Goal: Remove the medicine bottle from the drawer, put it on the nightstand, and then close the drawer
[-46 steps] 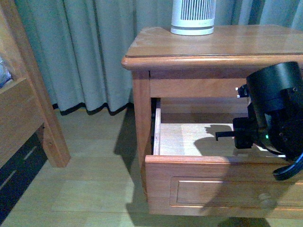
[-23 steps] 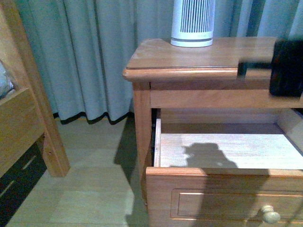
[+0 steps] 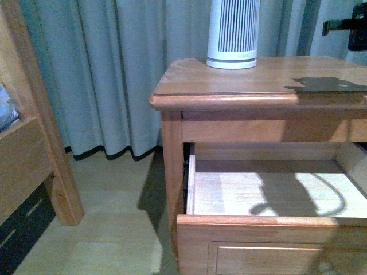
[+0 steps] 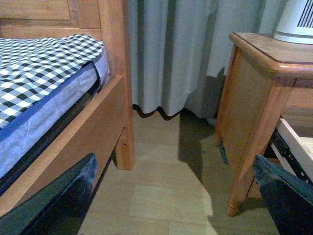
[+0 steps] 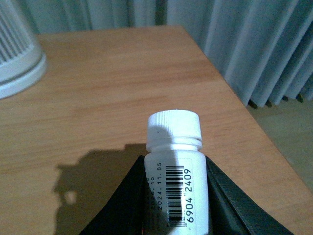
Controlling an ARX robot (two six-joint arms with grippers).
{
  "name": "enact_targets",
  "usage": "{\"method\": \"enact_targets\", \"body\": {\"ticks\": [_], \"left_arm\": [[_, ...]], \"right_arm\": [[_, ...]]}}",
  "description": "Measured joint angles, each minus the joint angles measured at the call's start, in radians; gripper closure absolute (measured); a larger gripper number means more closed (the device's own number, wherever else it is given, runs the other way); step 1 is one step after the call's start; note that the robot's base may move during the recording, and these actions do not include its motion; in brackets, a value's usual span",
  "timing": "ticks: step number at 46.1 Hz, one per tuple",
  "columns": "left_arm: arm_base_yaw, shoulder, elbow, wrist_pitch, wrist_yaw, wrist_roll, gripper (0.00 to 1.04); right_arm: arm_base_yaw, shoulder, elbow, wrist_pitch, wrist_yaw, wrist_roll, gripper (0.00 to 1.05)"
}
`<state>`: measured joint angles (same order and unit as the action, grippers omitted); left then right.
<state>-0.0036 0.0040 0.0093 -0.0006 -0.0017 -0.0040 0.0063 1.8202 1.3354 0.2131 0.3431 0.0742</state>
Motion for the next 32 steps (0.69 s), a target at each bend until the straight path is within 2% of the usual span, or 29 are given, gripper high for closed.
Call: {"method": "enact_targets", "body": {"ticks": [9, 20, 23, 27, 32], "left_arm": [[0.000, 0.000, 0.000, 0.000, 0.000, 0.000, 0.07], [0.000, 0.000, 0.000, 0.000, 0.000, 0.000, 0.07], [0.000, 0.000, 0.000, 0.000, 0.000, 0.000, 0.07], [0.000, 0.000, 0.000, 0.000, 0.000, 0.000, 0.07], [0.000, 0.000, 0.000, 0.000, 0.000, 0.000, 0.07]], "right_arm": [[-0.032, 0.140, 0.131, -0.050, 0.011, 0.042, 0.75], [-0.030, 0.207, 0.181, -0.072, 0.019, 0.056, 0.75], [-0.028, 0.212, 0.181, -0.072, 0.012, 0.058, 0.61], [-0.026, 0.212, 0.179, -0.068, 0.003, 0.058, 0.49], [-0.023, 0.203, 0.166, -0.047, 0.000, 0.058, 0.29]]}}
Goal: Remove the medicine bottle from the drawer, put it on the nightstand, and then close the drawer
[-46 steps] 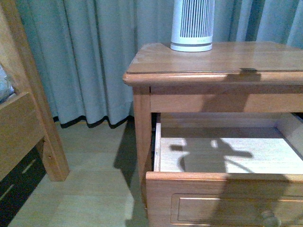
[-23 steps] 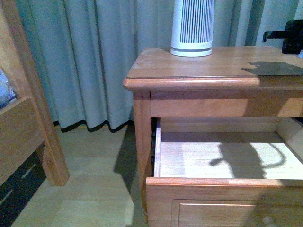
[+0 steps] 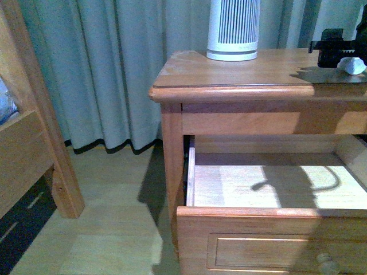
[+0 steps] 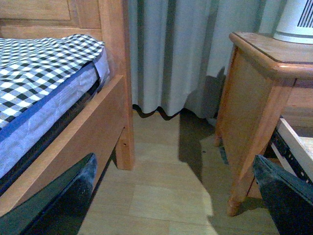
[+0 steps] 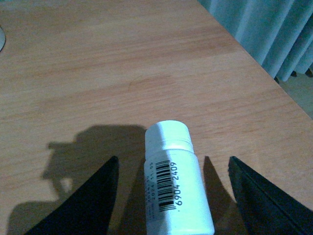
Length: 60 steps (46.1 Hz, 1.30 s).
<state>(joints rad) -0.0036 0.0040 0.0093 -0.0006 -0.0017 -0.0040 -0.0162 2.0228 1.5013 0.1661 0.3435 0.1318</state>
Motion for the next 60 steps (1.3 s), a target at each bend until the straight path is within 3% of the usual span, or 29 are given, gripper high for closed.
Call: {"method": "enact_targets", "body": {"ticks": [9, 13, 18, 26, 31, 38, 45, 49, 55, 60], "left_arm": [[0.000, 0.000, 0.000, 0.000, 0.000, 0.000, 0.07], [0.000, 0.000, 0.000, 0.000, 0.000, 0.000, 0.07], [0.000, 0.000, 0.000, 0.000, 0.000, 0.000, 0.07], [0.000, 0.000, 0.000, 0.000, 0.000, 0.000, 0.07], [0.000, 0.000, 0.000, 0.000, 0.000, 0.000, 0.07], [0.000, 0.000, 0.000, 0.000, 0.000, 0.000, 0.07], [0.000, 0.000, 0.000, 0.000, 0.000, 0.000, 0.07], [0.000, 0.000, 0.000, 0.000, 0.000, 0.000, 0.07], [0.000, 0.000, 0.000, 0.000, 0.000, 0.000, 0.07], [0.000, 0.000, 0.000, 0.000, 0.000, 0.000, 0.07]], "right_arm": [[0.008, -0.061, -0.061, 0.090, 0.045, -0.027, 0.05], [0.016, -0.165, -0.148, 0.192, 0.098, -0.070, 0.07], [0.019, -0.312, -0.265, 0.213, 0.116, -0.056, 0.07], [0.085, -0.756, -0.729, 0.296, 0.117, 0.006, 0.07], [0.152, -1.041, -1.004, 0.224, 0.067, 0.063, 0.07], [0.237, -1.236, -1.204, 0.047, 0.129, 0.148, 0.07], [0.409, -1.290, -1.361, -0.084, 0.198, 0.281, 0.07], [0.426, -1.181, -1.404, 0.028, 0.189, 0.304, 0.07], [0.353, -0.912, -1.399, 0.309, 0.146, 0.281, 0.07], [0.304, -0.740, -1.354, 0.451, 0.114, 0.254, 0.07]]}}
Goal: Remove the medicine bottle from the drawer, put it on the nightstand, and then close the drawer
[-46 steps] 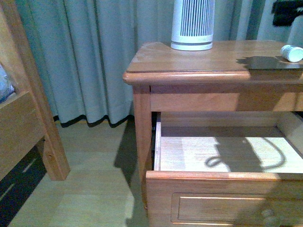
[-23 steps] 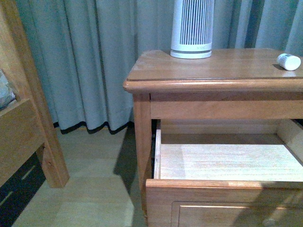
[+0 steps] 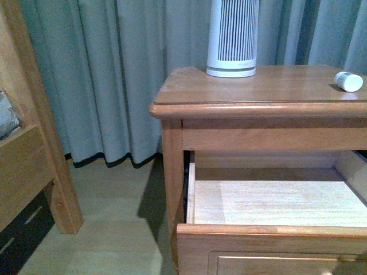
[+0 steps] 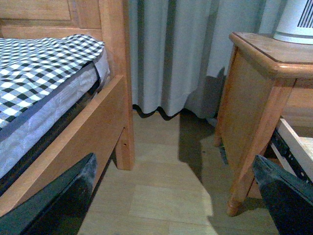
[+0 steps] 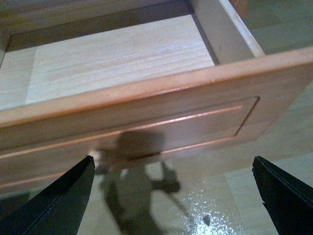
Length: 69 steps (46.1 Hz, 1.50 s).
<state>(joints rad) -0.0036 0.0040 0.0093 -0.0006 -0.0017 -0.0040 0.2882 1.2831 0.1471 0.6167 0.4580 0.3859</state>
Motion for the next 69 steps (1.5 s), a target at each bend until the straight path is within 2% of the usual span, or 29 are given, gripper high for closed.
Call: {"method": "enact_targets", "body": {"ticks": [11, 16, 24, 33, 37, 46, 56, 61, 69], "left_arm": [[0.000, 0.000, 0.000, 0.000, 0.000, 0.000, 0.07], [0.000, 0.000, 0.000, 0.000, 0.000, 0.000, 0.07], [0.000, 0.000, 0.000, 0.000, 0.000, 0.000, 0.07], [0.000, 0.000, 0.000, 0.000, 0.000, 0.000, 0.07], [0.000, 0.000, 0.000, 0.000, 0.000, 0.000, 0.07], [0.000, 0.000, 0.000, 0.000, 0.000, 0.000, 0.07], [0.000, 0.000, 0.000, 0.000, 0.000, 0.000, 0.07], [0.000, 0.000, 0.000, 0.000, 0.000, 0.000, 0.07], [0.000, 0.000, 0.000, 0.000, 0.000, 0.000, 0.07]], "right_arm": [[-0.098, 0.406, 0.196, 0.151, -0.050, -0.068, 0.07], [-0.129, 0.532, 0.310, 0.149, -0.040, -0.096, 0.07], [-0.161, 0.665, 0.479, 0.163, -0.023, -0.157, 0.07], [-0.206, 0.798, 0.714, 0.208, 0.002, -0.303, 0.07], [-0.220, 0.824, 0.760, 0.232, 0.001, -0.374, 0.07], [-0.231, 0.850, 0.780, 0.257, -0.011, -0.476, 0.07], [-0.233, 0.812, 0.753, 0.208, 0.003, -0.433, 0.07], [-0.220, 0.649, 0.611, 0.093, 0.002, -0.333, 0.07], [-0.160, 0.210, 0.319, -0.046, -0.028, -0.245, 0.07]]}}
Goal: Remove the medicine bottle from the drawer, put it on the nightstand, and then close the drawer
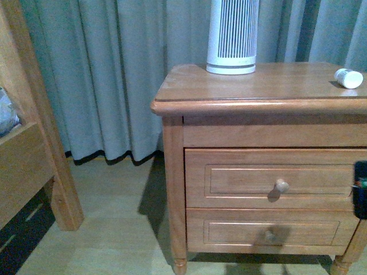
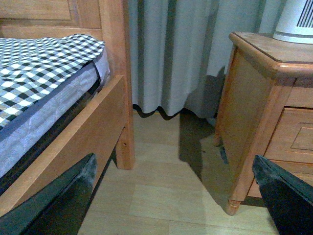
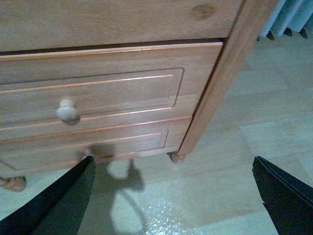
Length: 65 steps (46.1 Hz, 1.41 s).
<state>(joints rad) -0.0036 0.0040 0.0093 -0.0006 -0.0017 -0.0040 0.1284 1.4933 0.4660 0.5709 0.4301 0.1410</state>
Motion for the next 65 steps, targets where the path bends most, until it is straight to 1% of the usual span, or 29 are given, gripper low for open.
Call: {"method": "enact_targets", "body": {"ticks": [4, 9, 13, 15, 18, 19, 22, 27, 34, 35, 37, 38, 39, 42, 43, 45, 46, 49, 57, 58, 59, 61, 62, 65], "left_arm": [[0.000, 0.000, 0.000, 0.000, 0.000, 0.000, 0.07], [0.000, 0.000, 0.000, 0.000, 0.000, 0.000, 0.07], [0.000, 0.000, 0.000, 0.000, 0.000, 0.000, 0.07], [0.000, 0.000, 0.000, 0.000, 0.000, 0.000, 0.07], [0.000, 0.000, 0.000, 0.000, 0.000, 0.000, 0.07], [0.000, 0.000, 0.000, 0.000, 0.000, 0.000, 0.07], [0.000, 0.000, 0.000, 0.000, 0.000, 0.000, 0.07], [0.000, 0.000, 0.000, 0.000, 0.000, 0.000, 0.07], [0.000, 0.000, 0.000, 0.000, 0.000, 0.000, 0.07], [0.000, 0.000, 0.000, 0.000, 0.000, 0.000, 0.07], [0.000, 0.000, 0.000, 0.000, 0.000, 0.000, 0.07], [0.000, 0.000, 0.000, 0.000, 0.000, 0.000, 0.07], [0.000, 0.000, 0.000, 0.000, 0.000, 0.000, 0.07], [0.000, 0.000, 0.000, 0.000, 0.000, 0.000, 0.07], [0.000, 0.000, 0.000, 0.000, 0.000, 0.000, 0.07], [0.000, 0.000, 0.000, 0.000, 0.000, 0.000, 0.07], [0.000, 0.000, 0.000, 0.000, 0.000, 0.000, 0.07], [0.000, 0.000, 0.000, 0.000, 0.000, 0.000, 0.07], [0.000, 0.000, 0.000, 0.000, 0.000, 0.000, 0.07], [0.000, 0.000, 0.000, 0.000, 0.000, 0.000, 0.07], [0.000, 0.000, 0.000, 0.000, 0.000, 0.000, 0.07], [0.000, 0.000, 0.000, 0.000, -0.001, 0.000, 0.07], [0.000, 0.000, 0.000, 0.000, 0.001, 0.000, 0.07], [0.000, 0.000, 0.000, 0.000, 0.001, 0.000, 0.07]], "right_arm": [[0.019, -0.245, -0.095, -0.114, 0.016, 0.010, 0.07], [0.074, -0.602, -0.175, -0.306, 0.086, 0.011, 0.07], [0.149, -0.848, -0.209, -0.437, 0.166, 0.006, 0.07], [0.196, -0.961, -0.223, -0.491, 0.225, 0.000, 0.07], [0.290, -1.145, -0.243, -0.588, 0.320, 0.004, 0.07], [0.321, -1.191, -0.254, -0.599, 0.345, 0.001, 0.07], [0.362, -1.242, -0.289, -0.608, 0.357, 0.003, 0.07], [0.385, -1.254, -0.347, -0.556, 0.363, -0.021, 0.07], [0.389, -1.260, -0.359, -0.543, 0.363, -0.037, 0.07], [0.384, -1.265, -0.361, -0.538, 0.343, -0.044, 0.08], [0.346, -1.295, -0.374, -0.519, 0.212, -0.071, 0.14], [0.322, -1.315, -0.380, -0.519, 0.166, -0.081, 0.17], [0.297, -1.332, -0.388, -0.520, 0.089, -0.091, 0.21], [0.232, -1.372, -0.394, -0.526, -0.044, -0.108, 0.31], [0.204, -1.382, -0.395, -0.531, -0.092, -0.113, 0.36], [0.166, -1.396, -0.399, -0.538, -0.142, -0.119, 0.45], [0.159, -1.398, -0.400, -0.540, -0.153, -0.120, 0.46], [0.122, -1.412, -0.408, -0.547, -0.195, -0.126, 0.57], [0.043, -1.447, -0.431, -0.556, -0.268, -0.132, 0.85], [0.031, -1.456, -0.440, -0.557, -0.285, -0.133, 0.88], [0.010, -1.469, -0.448, -0.563, -0.324, -0.134, 0.92], [-0.048, -1.479, -0.451, -0.571, -0.391, -0.136, 0.99], [-0.074, -1.481, -0.451, -0.571, -0.404, -0.136, 1.02], [-0.113, -1.485, -0.451, -0.571, -0.414, -0.137, 1.02]]}}
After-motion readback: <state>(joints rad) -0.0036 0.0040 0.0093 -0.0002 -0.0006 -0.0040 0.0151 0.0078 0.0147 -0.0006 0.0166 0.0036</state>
